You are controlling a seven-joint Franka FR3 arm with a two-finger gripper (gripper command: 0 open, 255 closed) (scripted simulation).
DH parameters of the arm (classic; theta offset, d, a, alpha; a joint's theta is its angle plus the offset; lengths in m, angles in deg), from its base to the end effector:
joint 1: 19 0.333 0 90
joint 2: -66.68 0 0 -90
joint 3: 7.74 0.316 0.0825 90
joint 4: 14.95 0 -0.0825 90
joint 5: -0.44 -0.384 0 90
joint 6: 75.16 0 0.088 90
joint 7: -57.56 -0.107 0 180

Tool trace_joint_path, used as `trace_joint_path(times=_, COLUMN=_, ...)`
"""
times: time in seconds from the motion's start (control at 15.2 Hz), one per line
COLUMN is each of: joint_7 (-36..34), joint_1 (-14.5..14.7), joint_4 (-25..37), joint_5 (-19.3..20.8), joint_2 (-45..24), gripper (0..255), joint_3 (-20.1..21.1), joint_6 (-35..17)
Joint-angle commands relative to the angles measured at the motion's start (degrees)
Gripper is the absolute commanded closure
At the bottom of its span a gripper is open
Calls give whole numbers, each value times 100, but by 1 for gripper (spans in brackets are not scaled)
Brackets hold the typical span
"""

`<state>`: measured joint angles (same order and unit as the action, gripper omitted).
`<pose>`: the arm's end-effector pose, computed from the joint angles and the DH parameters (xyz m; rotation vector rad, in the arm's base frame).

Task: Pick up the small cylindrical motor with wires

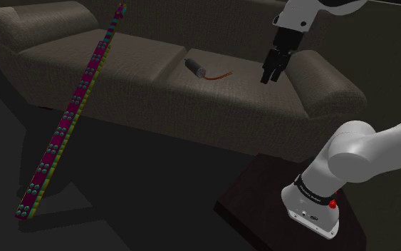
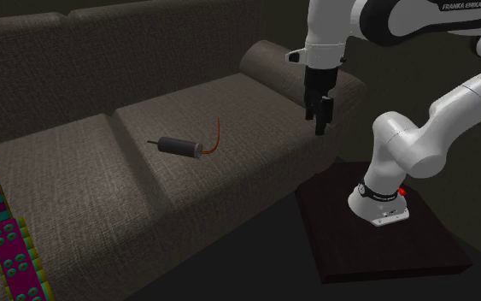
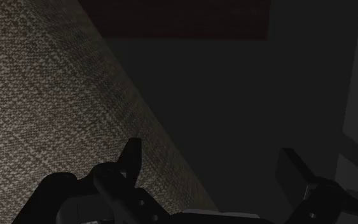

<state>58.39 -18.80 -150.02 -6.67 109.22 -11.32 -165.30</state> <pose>0.3180 -0.0106 0.5774 -2.9733 0.0448 0.0566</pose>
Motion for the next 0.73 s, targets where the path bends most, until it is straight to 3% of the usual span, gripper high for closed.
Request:
trace_joint_path(times=0.0, joint_7=0, joint_1=0, joint_4=0, joint_5=0, joint_2=0, gripper=0, joint_3=0, joint_6=0)
trace_joint_path(times=0.66, joint_7=33, joint_1=-3, joint_4=1146, joint_5=5, joint_2=-2122, gripper=0, joint_3=-53, joint_6=-1131)
